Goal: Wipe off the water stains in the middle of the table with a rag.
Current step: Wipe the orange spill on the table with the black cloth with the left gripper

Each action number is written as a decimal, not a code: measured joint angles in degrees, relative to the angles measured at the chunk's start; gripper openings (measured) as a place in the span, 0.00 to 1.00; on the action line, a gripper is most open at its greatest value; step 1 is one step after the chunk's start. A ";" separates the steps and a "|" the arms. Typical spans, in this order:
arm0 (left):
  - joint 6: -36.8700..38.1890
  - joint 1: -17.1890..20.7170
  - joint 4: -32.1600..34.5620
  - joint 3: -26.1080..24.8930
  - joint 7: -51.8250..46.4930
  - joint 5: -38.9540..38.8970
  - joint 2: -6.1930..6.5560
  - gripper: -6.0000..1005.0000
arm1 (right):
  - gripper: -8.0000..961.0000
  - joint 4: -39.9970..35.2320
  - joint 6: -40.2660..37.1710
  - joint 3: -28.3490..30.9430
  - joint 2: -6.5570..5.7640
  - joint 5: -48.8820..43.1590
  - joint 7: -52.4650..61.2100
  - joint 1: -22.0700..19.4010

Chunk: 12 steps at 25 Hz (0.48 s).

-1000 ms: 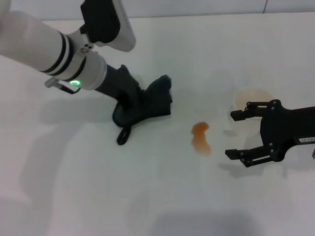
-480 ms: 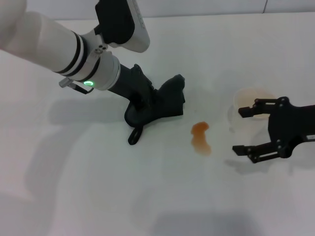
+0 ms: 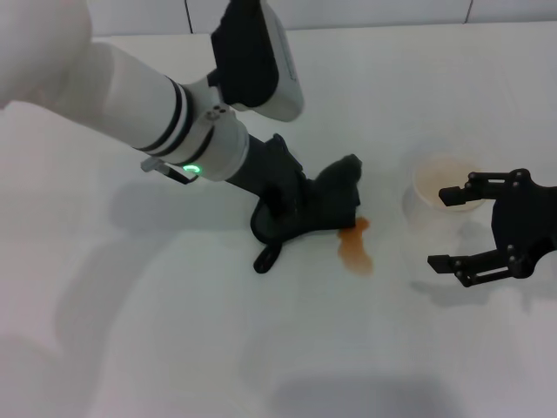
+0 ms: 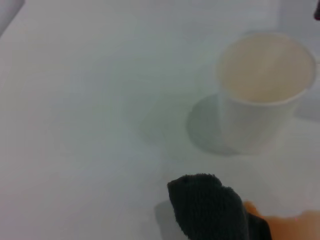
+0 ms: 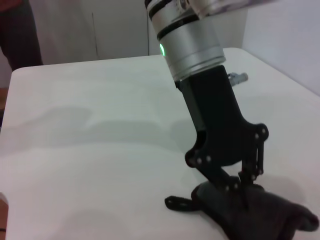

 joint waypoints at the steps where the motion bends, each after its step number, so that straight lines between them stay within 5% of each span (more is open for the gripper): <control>1: -0.31 -0.03 0.00 0.87 0.00 -0.61 0.00 0.09 | 0.91 -0.22 -0.16 0.02 0.00 -0.01 0.05 -0.05; 12: -1.08 -0.17 -0.01 5.10 0.24 -3.57 -0.14 0.09 | 0.91 -0.91 -0.60 0.03 0.11 0.47 0.21 -0.17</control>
